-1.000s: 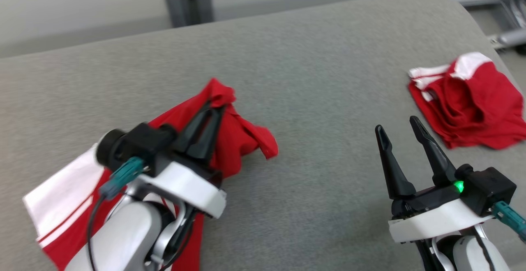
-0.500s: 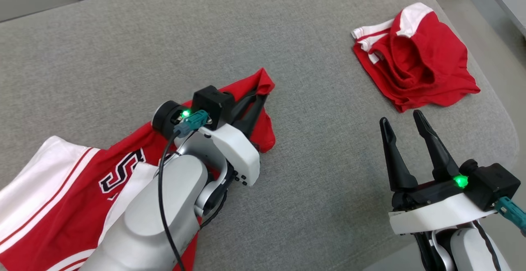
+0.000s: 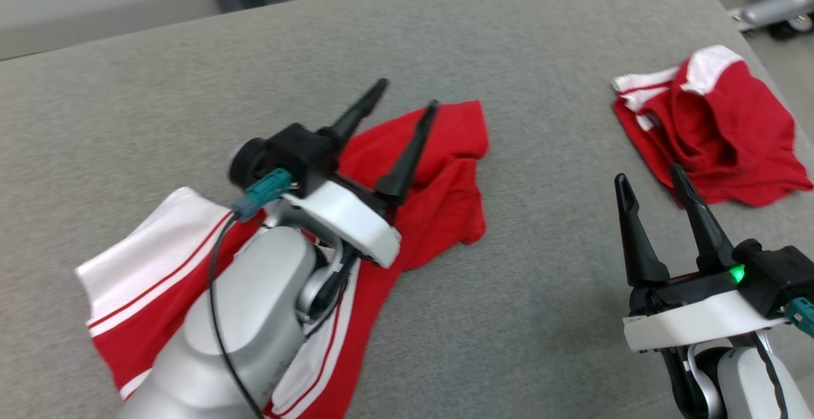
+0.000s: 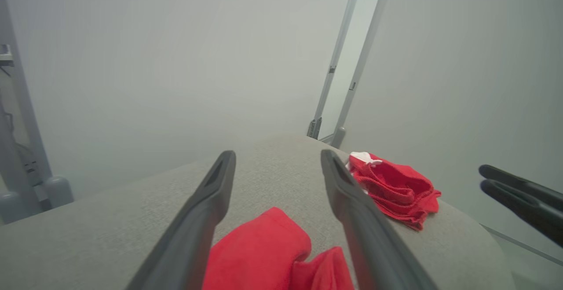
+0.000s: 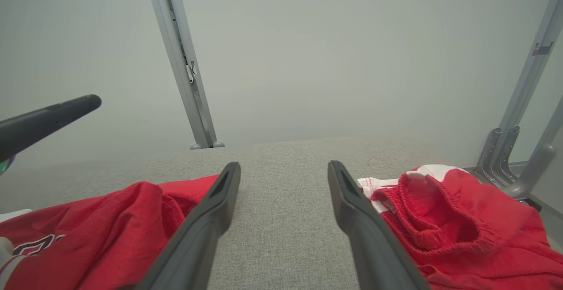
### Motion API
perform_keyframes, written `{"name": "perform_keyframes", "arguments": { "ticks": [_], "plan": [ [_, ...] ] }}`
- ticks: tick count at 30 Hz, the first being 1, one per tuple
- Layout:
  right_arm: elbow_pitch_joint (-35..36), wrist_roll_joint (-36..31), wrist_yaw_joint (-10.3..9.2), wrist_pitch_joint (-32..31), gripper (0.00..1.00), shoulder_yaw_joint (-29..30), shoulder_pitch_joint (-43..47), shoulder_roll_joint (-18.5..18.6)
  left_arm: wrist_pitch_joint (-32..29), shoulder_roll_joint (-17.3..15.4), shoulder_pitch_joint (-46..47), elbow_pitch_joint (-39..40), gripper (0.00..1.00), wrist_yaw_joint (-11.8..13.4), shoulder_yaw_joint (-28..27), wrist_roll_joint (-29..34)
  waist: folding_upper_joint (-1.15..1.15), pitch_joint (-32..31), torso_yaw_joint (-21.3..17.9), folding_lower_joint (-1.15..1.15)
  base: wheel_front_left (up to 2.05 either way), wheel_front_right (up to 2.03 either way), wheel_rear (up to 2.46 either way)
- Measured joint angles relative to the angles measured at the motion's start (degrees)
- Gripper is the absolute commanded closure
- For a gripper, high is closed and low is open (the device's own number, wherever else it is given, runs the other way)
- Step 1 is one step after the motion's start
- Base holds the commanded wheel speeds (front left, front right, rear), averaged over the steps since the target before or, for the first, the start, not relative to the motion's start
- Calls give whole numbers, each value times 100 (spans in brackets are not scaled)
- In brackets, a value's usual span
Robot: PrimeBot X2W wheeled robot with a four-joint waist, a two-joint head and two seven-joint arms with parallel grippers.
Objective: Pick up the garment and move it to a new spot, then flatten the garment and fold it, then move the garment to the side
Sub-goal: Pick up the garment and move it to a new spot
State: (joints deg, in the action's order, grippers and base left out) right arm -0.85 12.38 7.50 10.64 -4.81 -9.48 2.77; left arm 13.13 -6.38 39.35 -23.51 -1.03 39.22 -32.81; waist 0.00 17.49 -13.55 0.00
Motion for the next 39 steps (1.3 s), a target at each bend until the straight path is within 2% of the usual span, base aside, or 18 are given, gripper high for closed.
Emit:
{"name": "perform_keyframes", "arguments": {
  "ticks": [8,9,10,16,22,29,39],
  "plan": [
    [73,-233,0,-222,0,178,-2,-2,162,-626,-619,694,0,519,-972,-130,0,-327,750,0,0,0,0],
    [73,-233,0,-222,0,178,-2,-2,162,-626,-619,694,0,519,-972,-130,0,-327,750,0,0,0,0],
    [62,-255,0,-259,0,190,-5,-2,171,-800,-824,868,0,617,-1221,-164,0,-398,912,0,0,0,0],
    [-34,-338,0,-357,0,218,12,-5,178,-1215,-1719,1569,0,749,-2006,-175,0,-675,1320,0,0,0,0],
    [-167,-345,0,-386,0,186,120,-1,178,-1466,-2468,1866,0,813,-2348,-69,0,-916,1423,0,0,0,0],
    [-214,-321,0,-441,0,152,436,-3,179,-1566,-3243,2161,0,771,-2450,0,0,-1202,1435,0,0,0,0],
    [-29,-222,0,-543,0,167,855,-2,92,-1615,-3825,2476,0,1016,-2460,8,0,-1439,1373,0,0,0,0]
  ]
}}
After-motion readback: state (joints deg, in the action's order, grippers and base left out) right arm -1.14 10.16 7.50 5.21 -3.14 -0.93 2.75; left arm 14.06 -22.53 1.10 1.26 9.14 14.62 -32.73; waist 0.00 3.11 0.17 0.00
